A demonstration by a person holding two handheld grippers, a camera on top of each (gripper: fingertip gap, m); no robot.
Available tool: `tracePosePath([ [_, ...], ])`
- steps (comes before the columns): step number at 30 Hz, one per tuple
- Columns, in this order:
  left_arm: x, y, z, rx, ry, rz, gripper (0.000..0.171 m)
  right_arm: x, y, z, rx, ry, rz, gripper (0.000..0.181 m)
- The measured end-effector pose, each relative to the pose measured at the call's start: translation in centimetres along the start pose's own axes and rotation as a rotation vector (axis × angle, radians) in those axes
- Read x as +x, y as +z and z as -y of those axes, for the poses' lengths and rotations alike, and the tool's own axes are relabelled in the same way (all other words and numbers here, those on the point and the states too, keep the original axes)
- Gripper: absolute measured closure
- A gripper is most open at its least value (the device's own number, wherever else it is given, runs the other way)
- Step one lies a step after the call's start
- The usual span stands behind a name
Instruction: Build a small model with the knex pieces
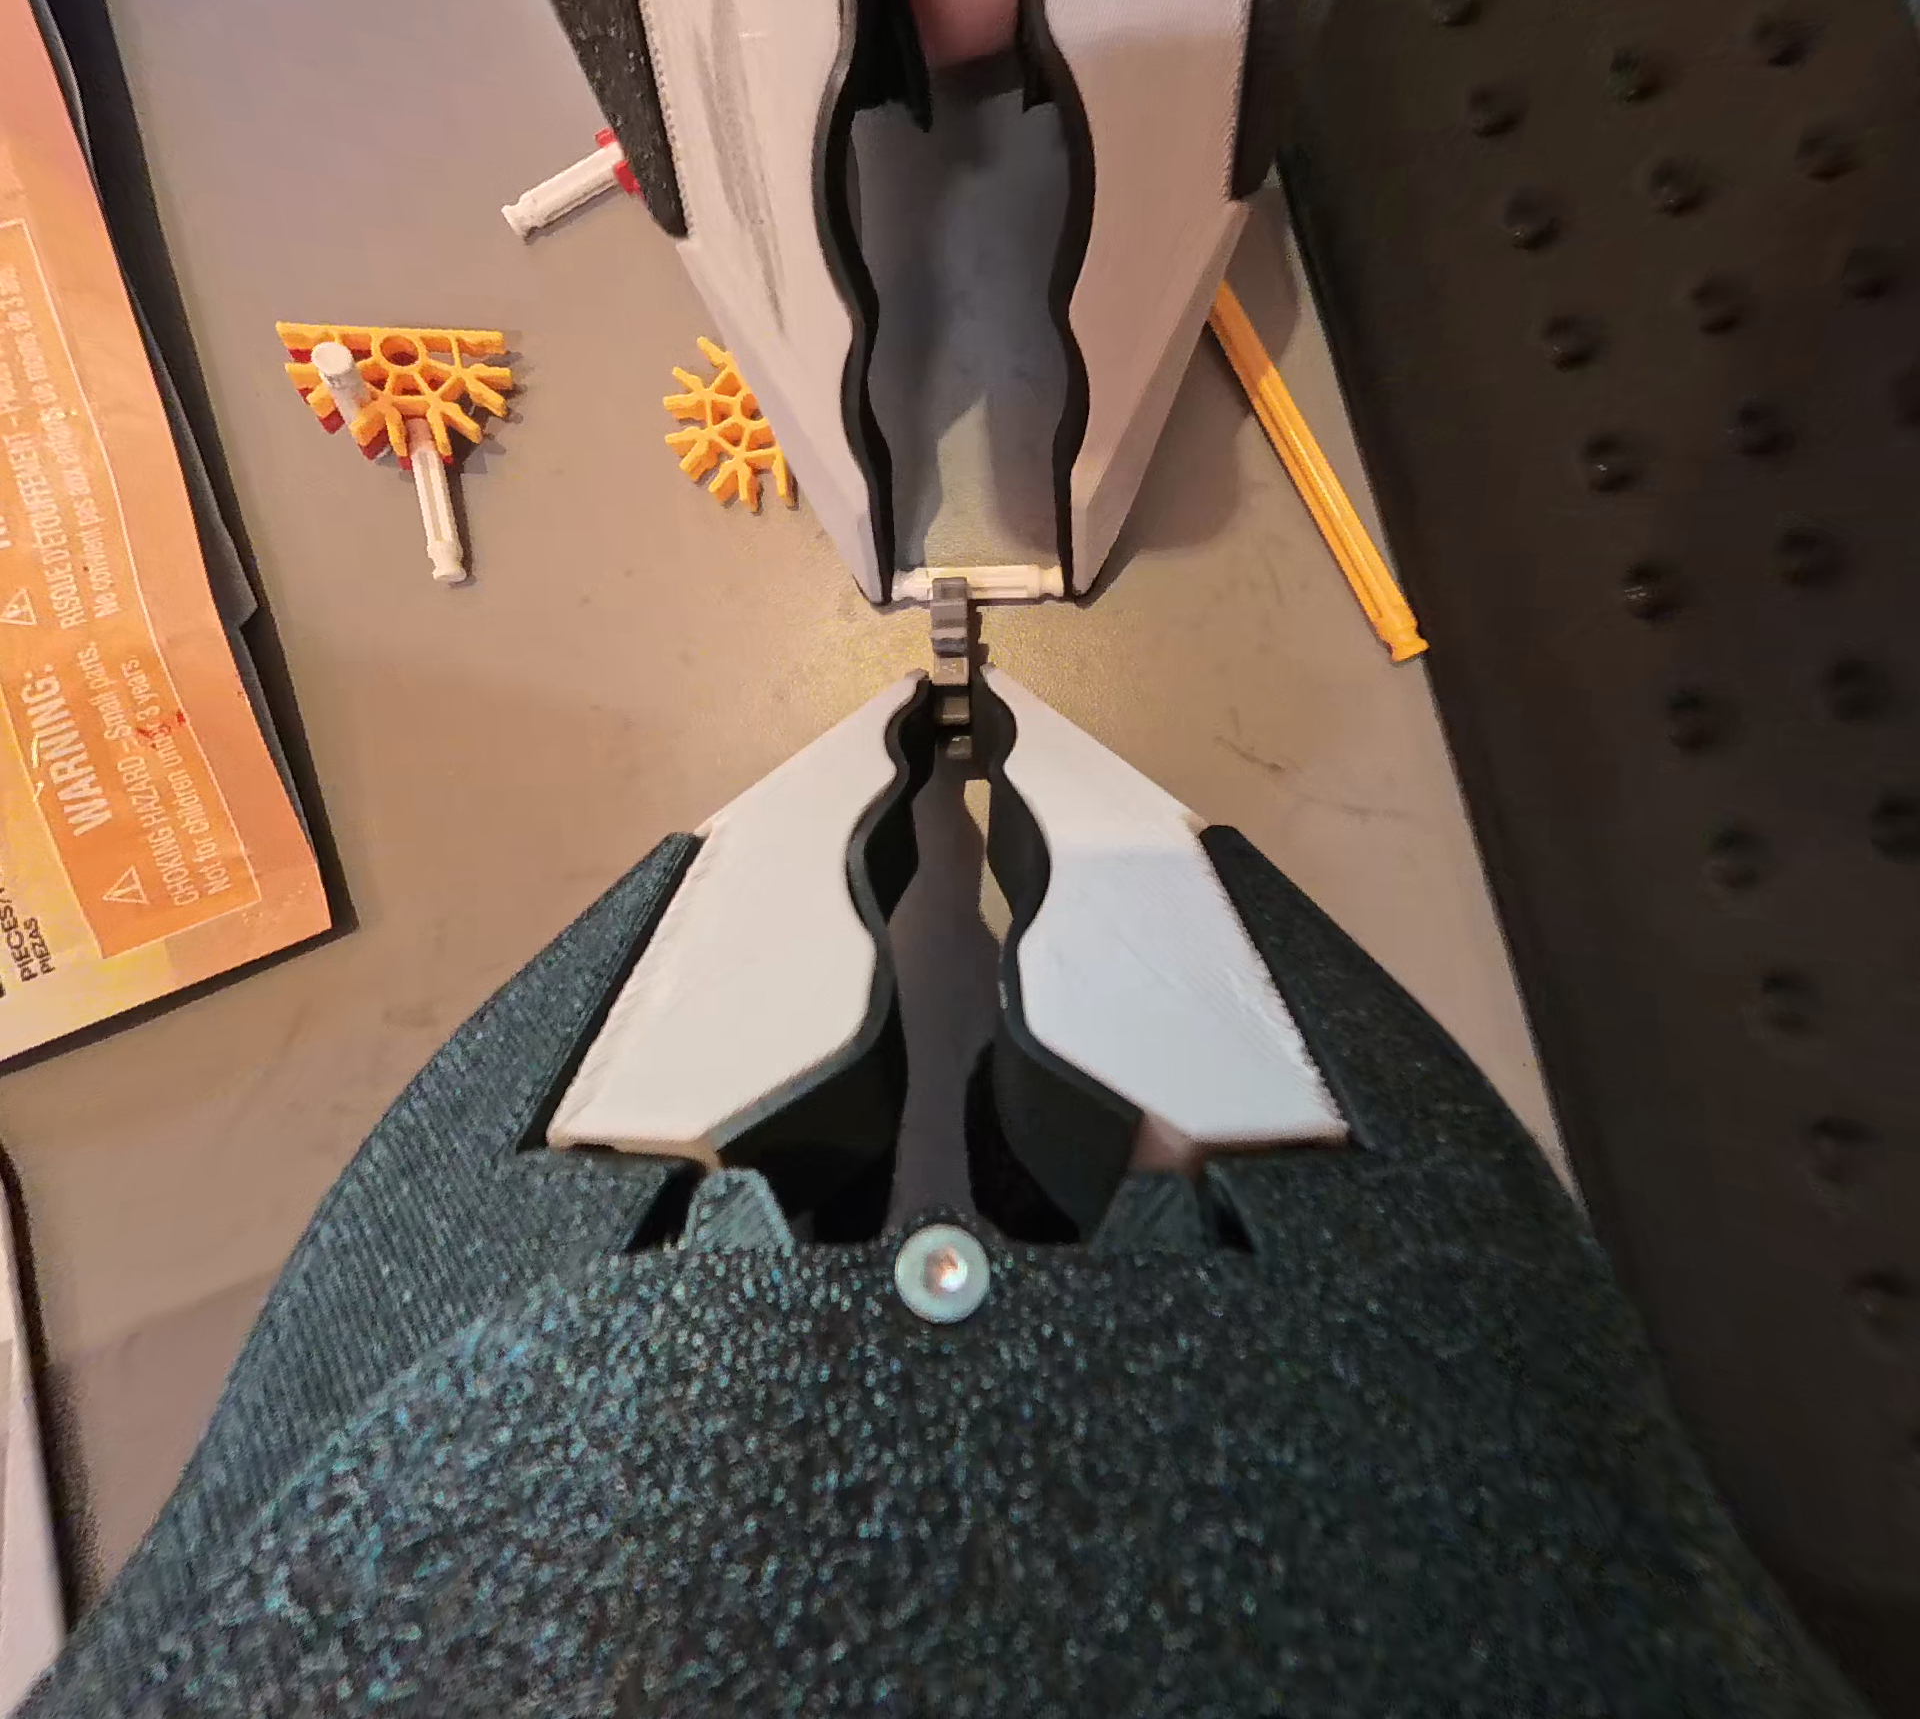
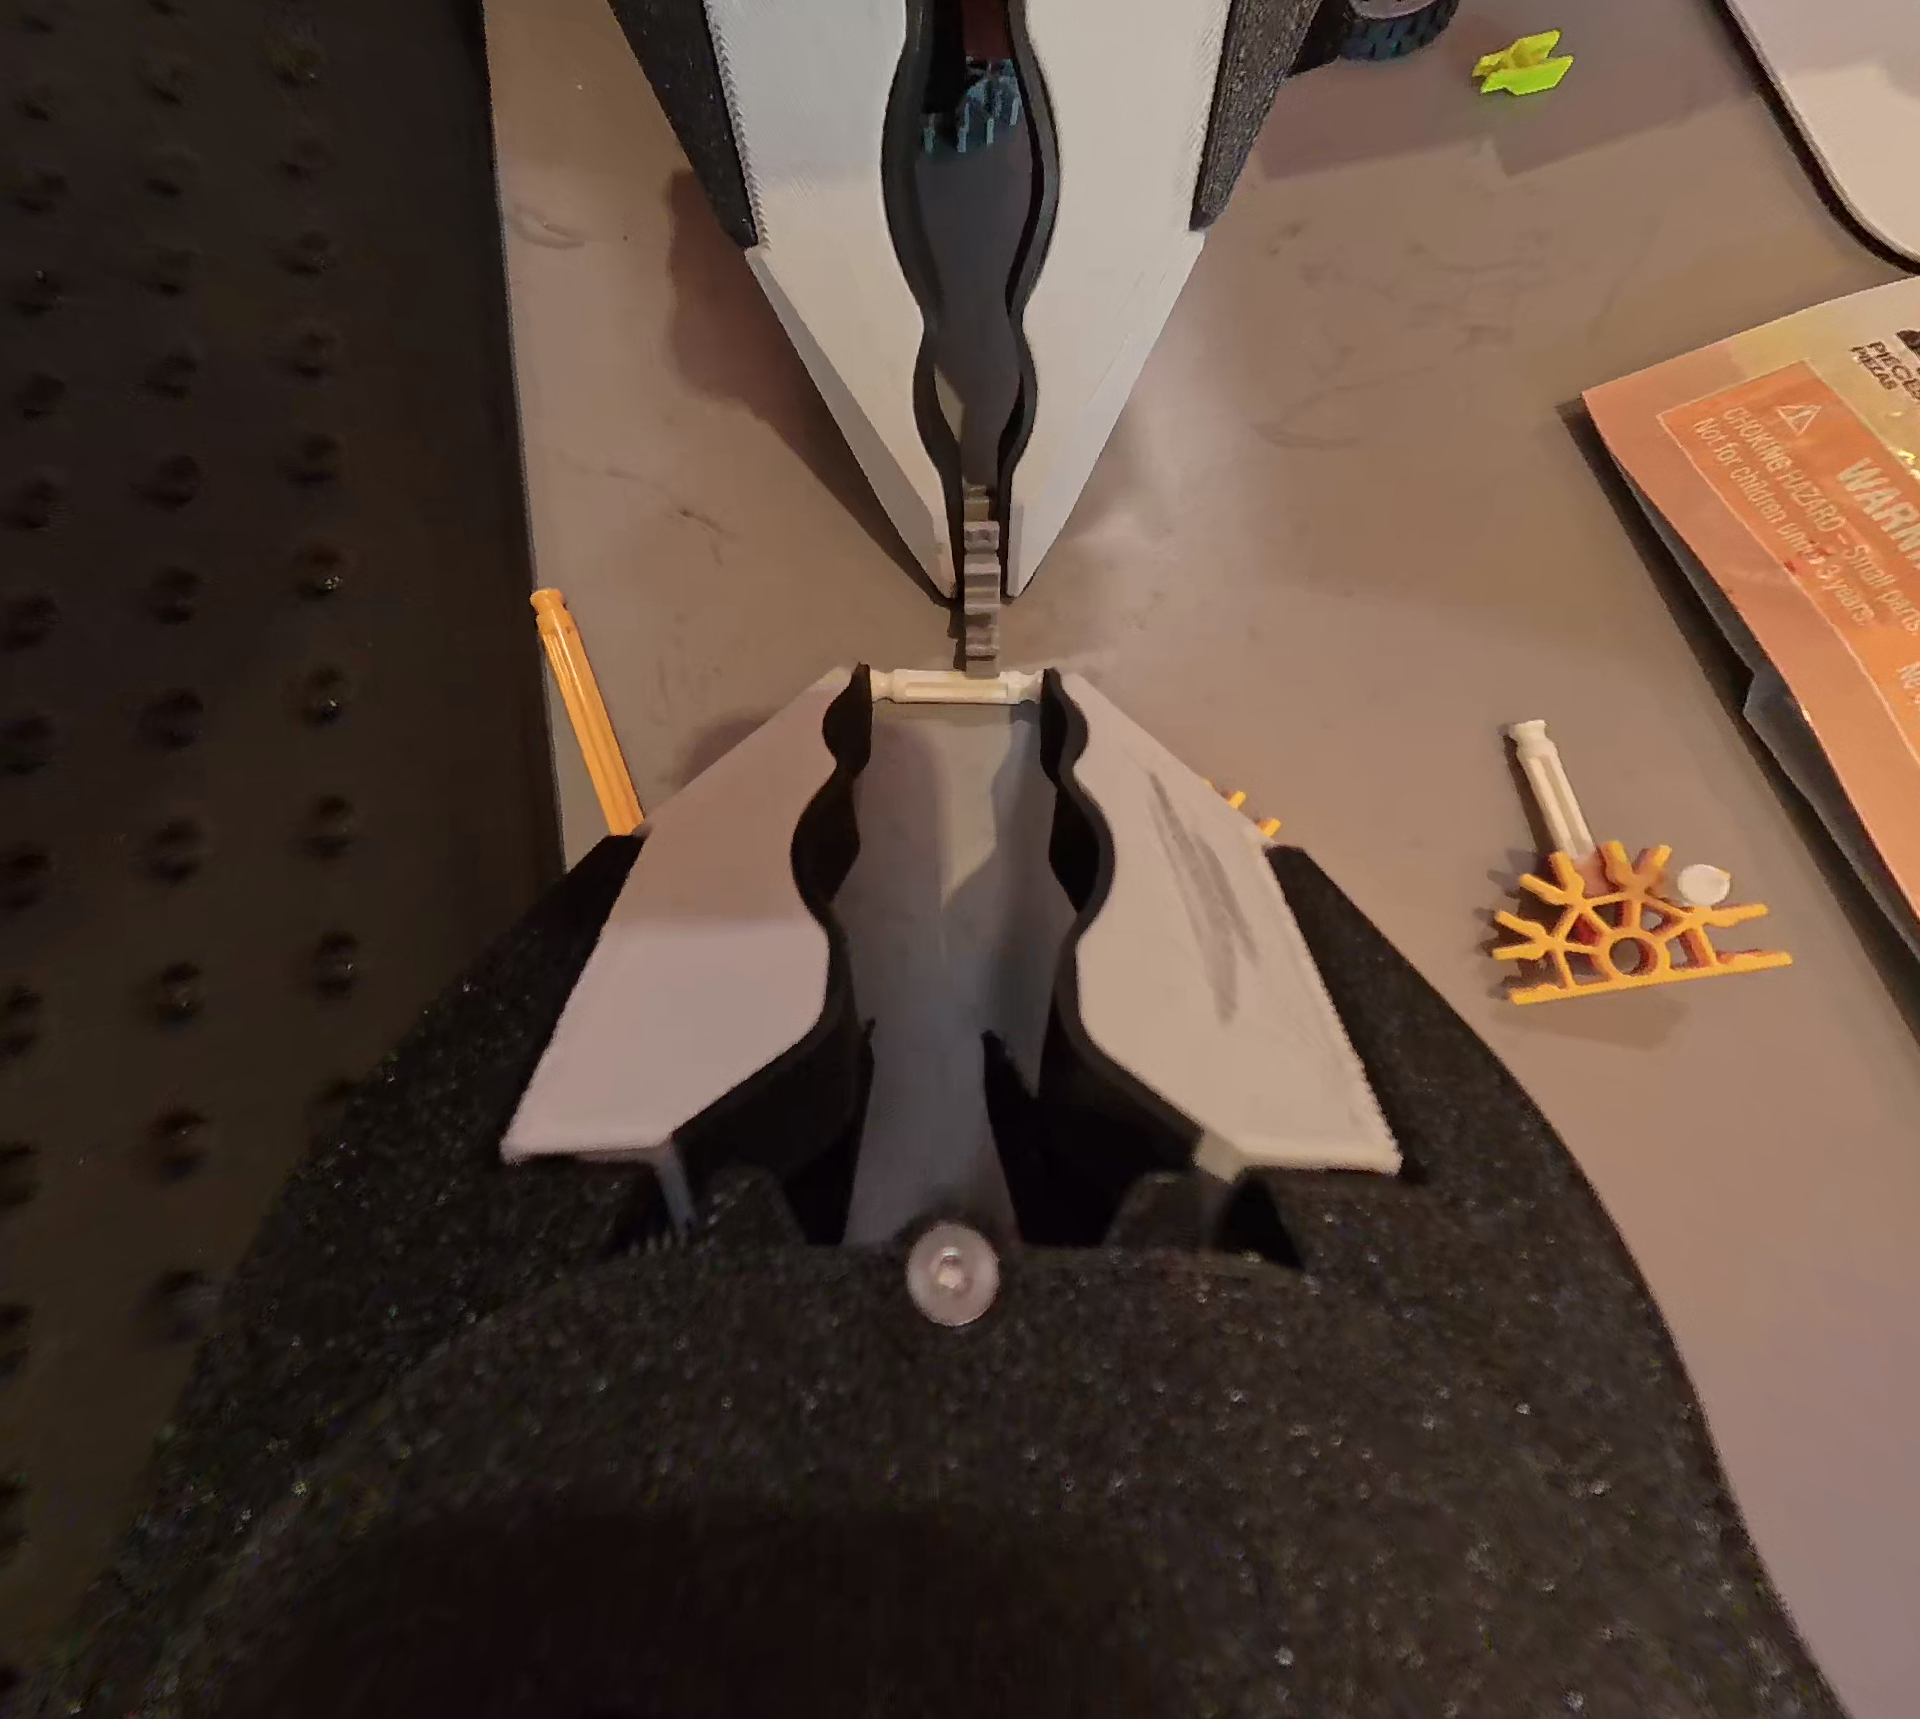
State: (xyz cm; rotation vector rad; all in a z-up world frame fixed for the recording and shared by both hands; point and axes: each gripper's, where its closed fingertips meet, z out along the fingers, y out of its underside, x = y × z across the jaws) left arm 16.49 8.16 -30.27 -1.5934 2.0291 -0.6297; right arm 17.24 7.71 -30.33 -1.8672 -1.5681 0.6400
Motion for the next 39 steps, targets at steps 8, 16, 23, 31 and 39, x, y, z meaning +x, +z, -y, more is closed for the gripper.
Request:
tracePosePath([
  [8, 0.2, 0.2, 0.1, 0.037, -0.025, -0.031, 0.169, 0.0, 0.2, 0.3, 0.009, -0.004, 0.025, 0.15],
  [16, 0.5, 0.4, 0.2, 0.01, 0.027, -0.029, 0.168, 0.0, 0.7, 0.6, 0.013, -0.017, 0.024, 0.177],
  [23, 0.5, 0.4, 0.2, 0.02, 0.039, -0.011, 0.167, -0.6, -0.5, 0.6, 0.03, -0.013, 0.017, 0.162],
  [31, 0.4, 0.4, 0.2, 0.017, 0.002, -0.033, 0.167, 0.3, -2.3, -1.4, -0.044, 0.015, -0.056, 0.158],
  [39, 0.4, 0.4, 0.3, 0.024, -0.047, -0.011, 0.167, 0.2, -1.5, -1.5, -0.091, 0.004, -0.111, 0.177],
])
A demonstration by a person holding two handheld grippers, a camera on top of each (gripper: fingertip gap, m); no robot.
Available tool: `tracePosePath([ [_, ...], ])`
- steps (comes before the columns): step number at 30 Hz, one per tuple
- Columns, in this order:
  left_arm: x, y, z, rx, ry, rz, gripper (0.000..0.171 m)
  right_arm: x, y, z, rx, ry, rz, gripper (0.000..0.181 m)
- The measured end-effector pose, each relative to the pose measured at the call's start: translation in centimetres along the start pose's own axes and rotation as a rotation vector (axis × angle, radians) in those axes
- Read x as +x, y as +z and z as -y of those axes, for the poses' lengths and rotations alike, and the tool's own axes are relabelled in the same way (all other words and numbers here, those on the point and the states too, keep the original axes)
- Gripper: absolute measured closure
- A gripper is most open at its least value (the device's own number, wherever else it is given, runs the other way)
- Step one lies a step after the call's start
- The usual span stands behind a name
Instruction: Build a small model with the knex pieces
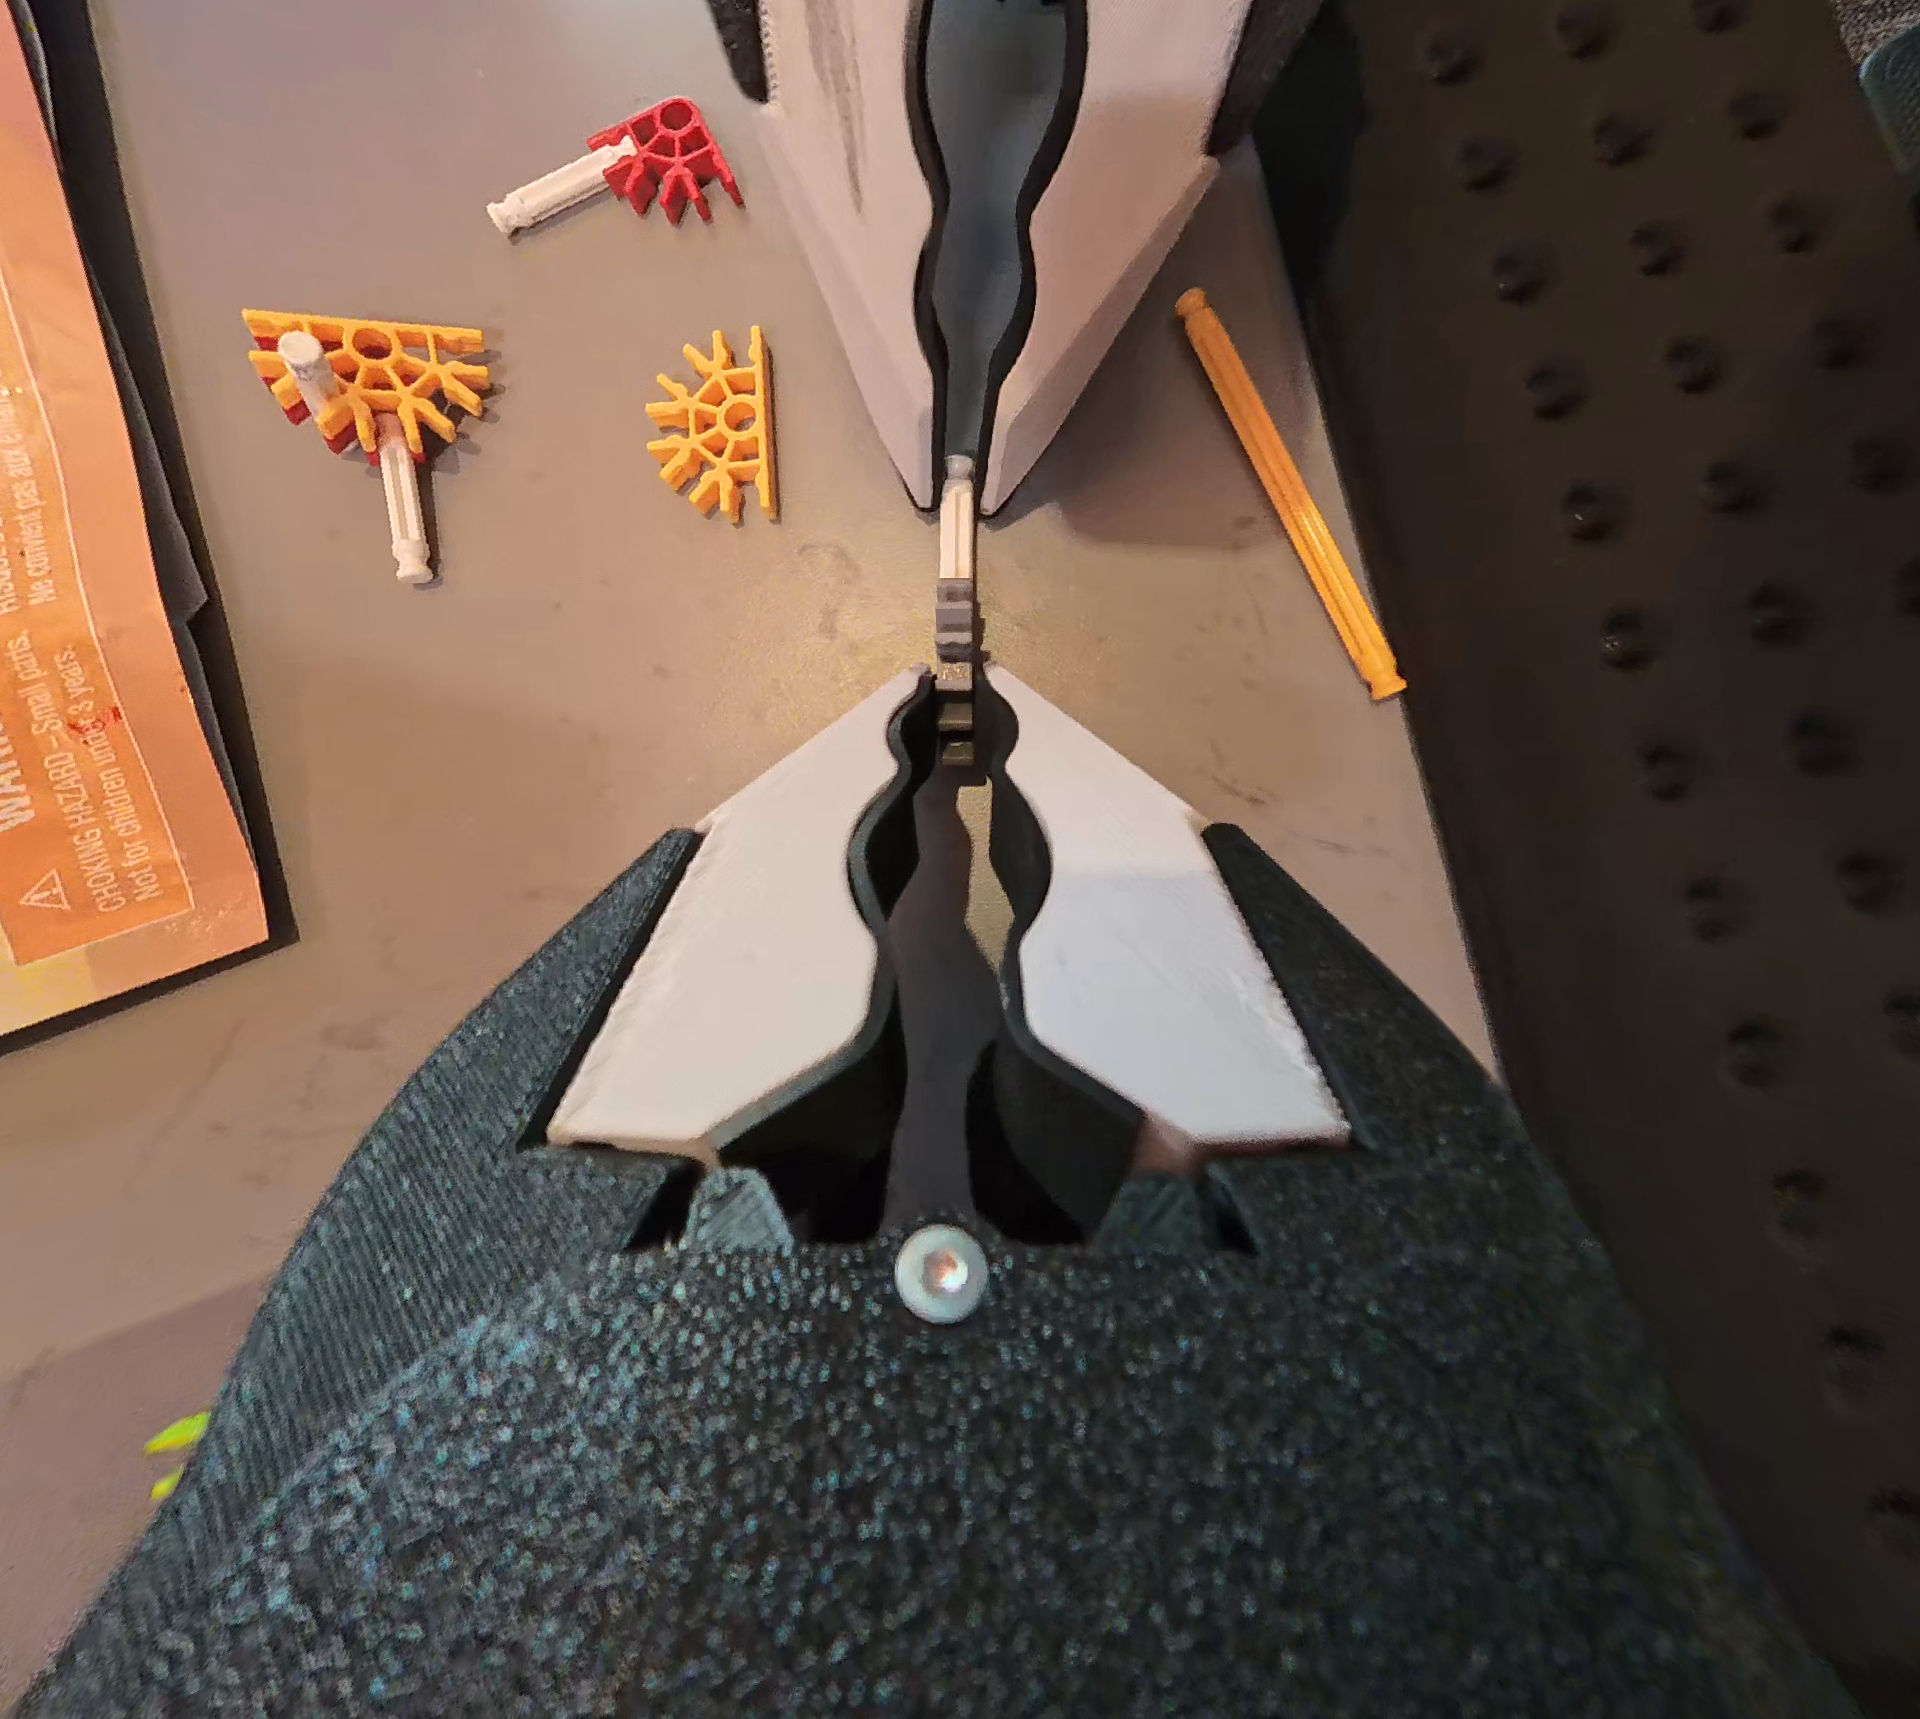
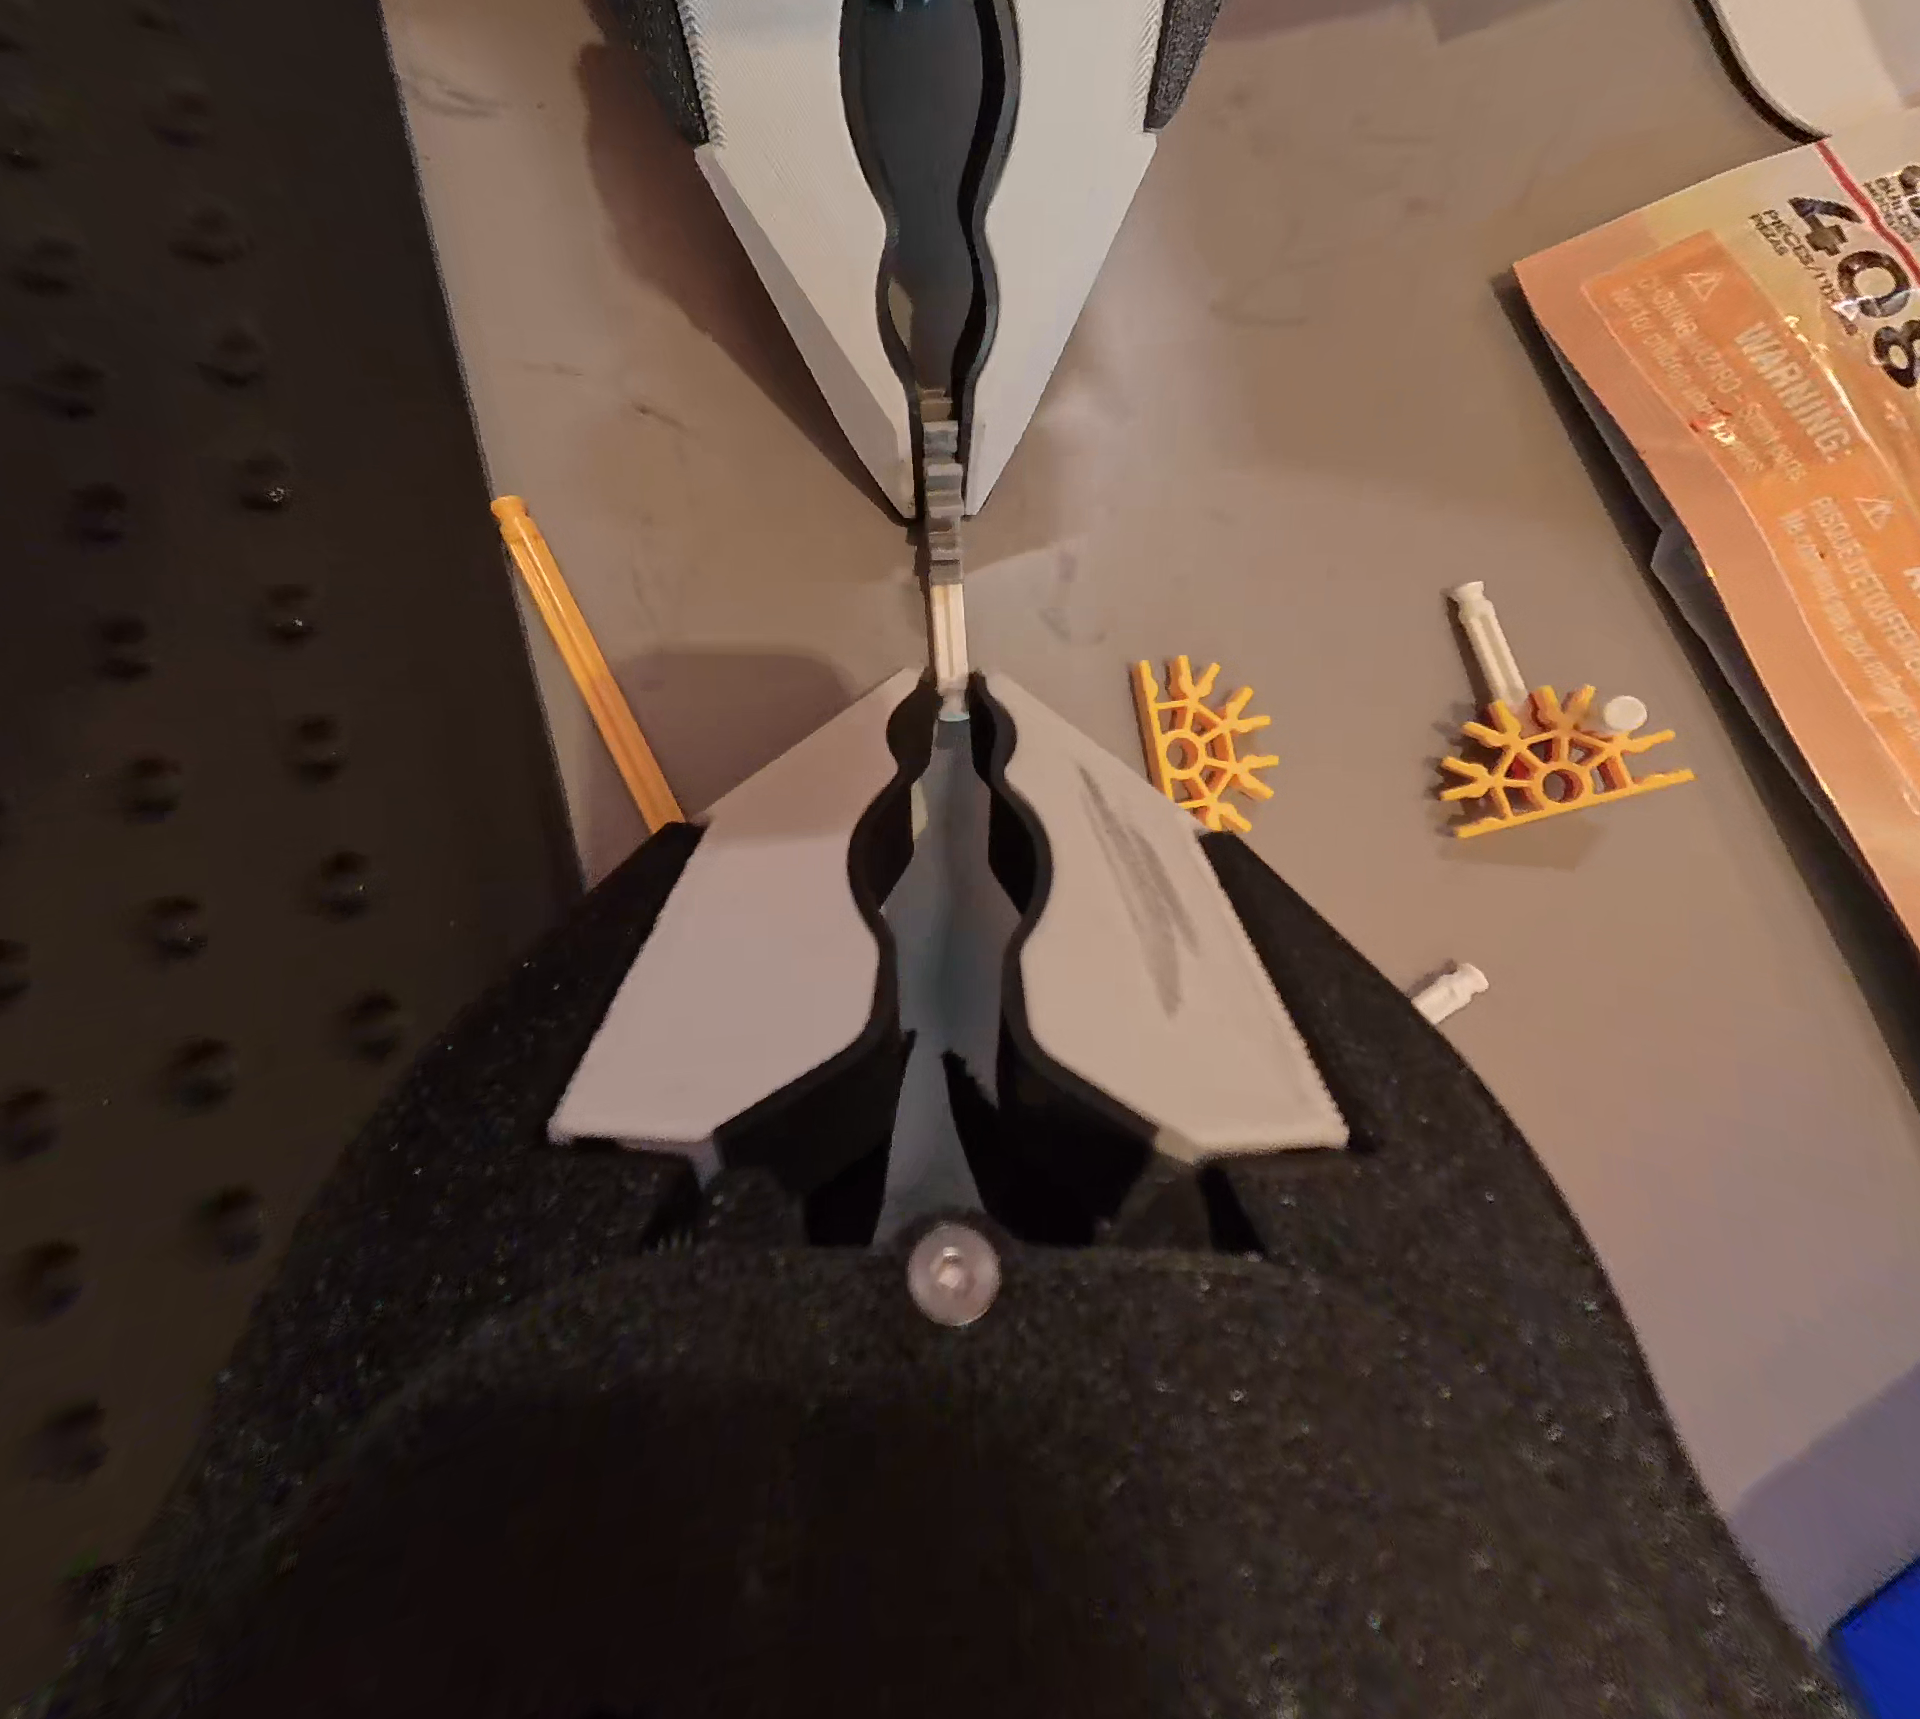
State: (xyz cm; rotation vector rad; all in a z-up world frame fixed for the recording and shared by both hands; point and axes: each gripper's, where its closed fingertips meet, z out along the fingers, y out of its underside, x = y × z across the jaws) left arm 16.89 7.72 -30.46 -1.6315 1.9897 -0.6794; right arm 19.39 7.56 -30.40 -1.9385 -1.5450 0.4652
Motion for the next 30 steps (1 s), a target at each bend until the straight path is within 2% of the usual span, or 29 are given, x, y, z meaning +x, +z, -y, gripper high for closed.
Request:
tracePosePath([
  [11, -0.05, 0.04, 0.11, 0.022, -0.072, 0.084, 0.167, -0.1, 0.04, 0.08, -0.016, 0.082, -0.129, 0.178],
  [17, -0.13, 0.08, 0.21, 0.015, -0.097, 0.203, 0.167, -0.02, 0.03, 0.06, -0.02, 0.111, -0.185, 0.177],
  [23, -0.19, 0.07, 0.26, 0.025, -0.19, 0.312, 0.167, 0.01, 0.06, 0.05, -0.024, 0.106, -0.222, 0.178],
  [27, -0.16, 0.07, 0.2, 0.038, -0.2, 0.271, 0.167, 0.02, 0.05, -0.04, -0.005, 0.118, -0.154, 0.176],
  [30, -0.19, 0.17, 0.3, 0.046, -0.197, 0.217, 0.167, 0.4, 0.09, -0.05, 0.024, 0.14, -0.081, 0.167],
])
